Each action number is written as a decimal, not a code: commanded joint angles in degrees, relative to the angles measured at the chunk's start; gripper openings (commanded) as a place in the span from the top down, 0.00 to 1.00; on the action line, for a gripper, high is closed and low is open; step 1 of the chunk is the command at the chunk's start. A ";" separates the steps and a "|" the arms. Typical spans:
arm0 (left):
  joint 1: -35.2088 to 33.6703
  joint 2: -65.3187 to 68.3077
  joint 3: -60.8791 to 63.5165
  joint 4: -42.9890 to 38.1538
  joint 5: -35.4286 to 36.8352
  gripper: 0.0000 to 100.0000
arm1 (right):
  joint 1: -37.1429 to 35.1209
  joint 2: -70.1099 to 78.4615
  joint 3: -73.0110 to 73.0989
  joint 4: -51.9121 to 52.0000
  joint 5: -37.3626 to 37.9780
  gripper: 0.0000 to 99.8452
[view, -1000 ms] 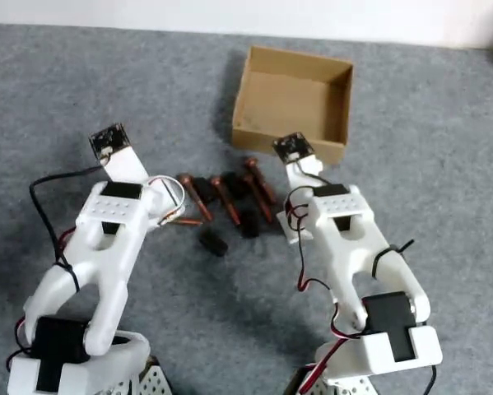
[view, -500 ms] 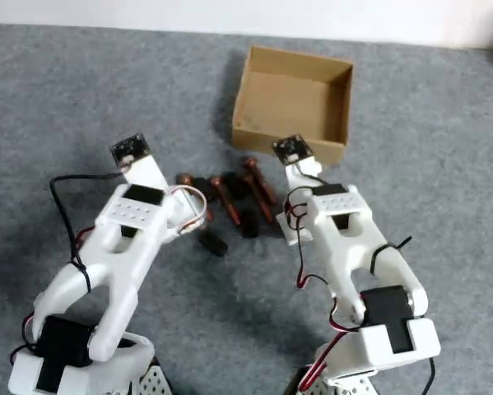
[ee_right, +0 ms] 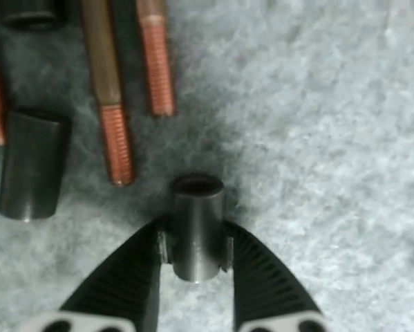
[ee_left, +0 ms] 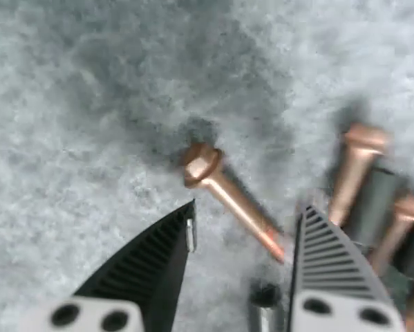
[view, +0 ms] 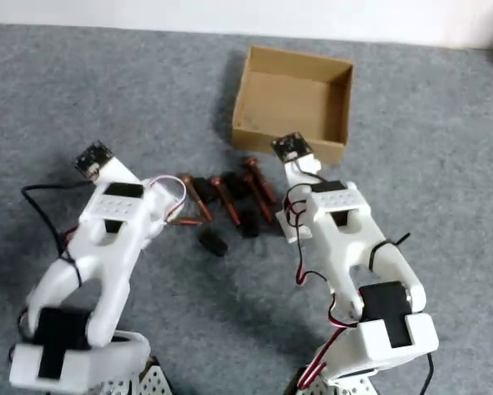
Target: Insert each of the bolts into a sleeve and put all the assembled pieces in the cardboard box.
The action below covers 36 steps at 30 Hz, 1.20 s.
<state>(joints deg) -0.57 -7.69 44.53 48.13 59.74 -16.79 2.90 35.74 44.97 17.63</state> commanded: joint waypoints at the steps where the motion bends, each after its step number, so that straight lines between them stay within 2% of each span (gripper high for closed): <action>1: -0.75 6.81 -4.88 -1.23 0.44 0.78 | 0.66 0.40 -1.36 -0.92 -0.62 1.00; 3: -0.84 11.30 -8.04 -0.88 0.62 0.78 | 0.66 0.40 -1.36 -0.92 -0.62 1.00; 8: -1.01 16.66 -15.34 7.38 0.79 0.78 | 0.66 0.40 -1.36 -0.92 -0.62 1.00; 11: -2.24 17.63 -16.13 7.47 0.79 0.78 | 0.66 0.40 -1.36 -0.92 -0.62 1.00; 13: -2.68 17.27 -16.22 7.74 2.02 0.83 | 0.66 0.40 -1.36 -0.92 -0.62 1.00; 16: -3.12 16.48 -16.13 7.74 2.46 1.00 | 0.66 0.40 -1.36 -0.92 -0.62 1.00; 18: -3.38 16.13 -16.13 7.82 2.46 0.97 | 0.66 0.40 -1.36 -0.92 -0.62 1.00; 21: -3.12 14.20 -15.52 8.09 2.02 0.99 | 0.66 0.40 -1.36 -0.92 -0.62 1.00; 27: 1.27 9.01 -12.35 9.14 -8.79 1.00 | 0.84 -1.89 -1.36 -0.92 -0.62 1.00; 32: 2.51 -1.19 -8.57 9.14 -30.51 1.00 | 1.71 -11.30 4.35 -1.89 -0.97 1.00; 34: 2.42 -6.73 -7.52 9.05 -36.31 1.00 | 0.92 -16.40 8.57 -4.70 -0.97 1.00; 36: 2.51 -13.41 -7.08 9.05 -39.12 1.00 | -0.04 -22.02 13.67 -7.87 -0.70 1.00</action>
<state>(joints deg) 0.75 -10.95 37.58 57.01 26.42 -16.44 -10.64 44.79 41.45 17.36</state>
